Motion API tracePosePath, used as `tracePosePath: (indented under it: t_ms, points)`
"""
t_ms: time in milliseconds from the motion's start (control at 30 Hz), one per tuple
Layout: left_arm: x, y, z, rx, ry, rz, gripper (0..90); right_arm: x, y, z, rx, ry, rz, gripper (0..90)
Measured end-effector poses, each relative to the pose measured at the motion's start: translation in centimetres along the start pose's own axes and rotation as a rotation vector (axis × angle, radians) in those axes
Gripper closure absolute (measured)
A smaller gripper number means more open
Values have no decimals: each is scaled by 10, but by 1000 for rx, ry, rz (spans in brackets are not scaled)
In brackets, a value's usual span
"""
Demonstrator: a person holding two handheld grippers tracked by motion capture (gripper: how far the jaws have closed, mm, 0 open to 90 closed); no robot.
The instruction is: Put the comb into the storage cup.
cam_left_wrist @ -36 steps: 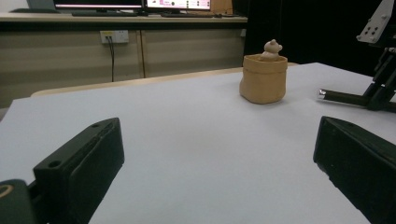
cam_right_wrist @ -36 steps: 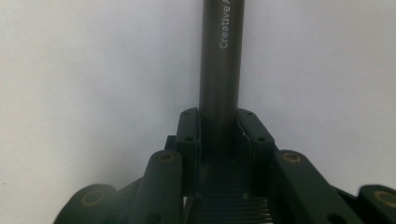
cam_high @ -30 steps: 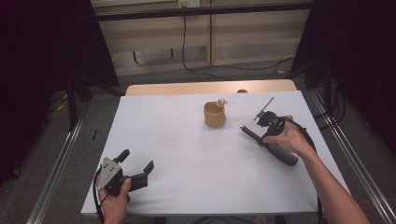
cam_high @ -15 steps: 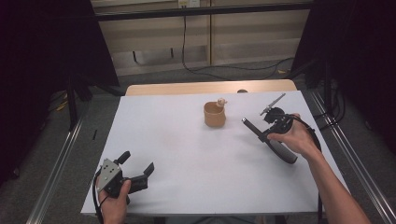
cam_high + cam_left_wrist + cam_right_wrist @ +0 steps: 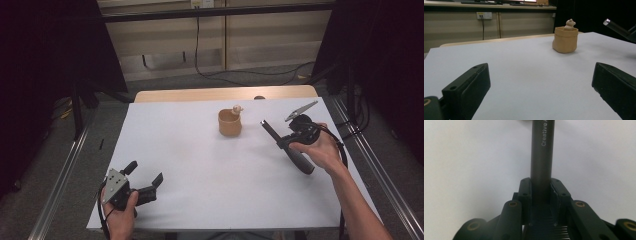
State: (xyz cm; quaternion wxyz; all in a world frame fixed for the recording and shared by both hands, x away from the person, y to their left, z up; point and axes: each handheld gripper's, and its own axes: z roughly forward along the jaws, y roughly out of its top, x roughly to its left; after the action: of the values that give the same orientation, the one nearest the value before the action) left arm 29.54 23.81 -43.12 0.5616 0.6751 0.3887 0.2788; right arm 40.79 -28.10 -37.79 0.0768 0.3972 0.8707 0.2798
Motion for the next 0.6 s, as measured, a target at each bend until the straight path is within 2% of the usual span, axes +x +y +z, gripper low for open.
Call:
tracePosePath:
  t_ms: [133, 300, 400, 600]
  points:
    - [0, 1, 0, -1, -23, 7, 21, 0, -2, -5, -41, 2, -2, 727]
    - [0, 2, -1, 0, -31, 20, 24, 3, -4, -12, -82, -7, -18, 727]
    - [0, 2, -1, 8, -35, 20, 25, 4, -8, -12, -76, 14, -21, 727]
    - [0, 3, -1, 5, -36, 15, 25, 6, -18, -14, -95, 27, -17, 727]
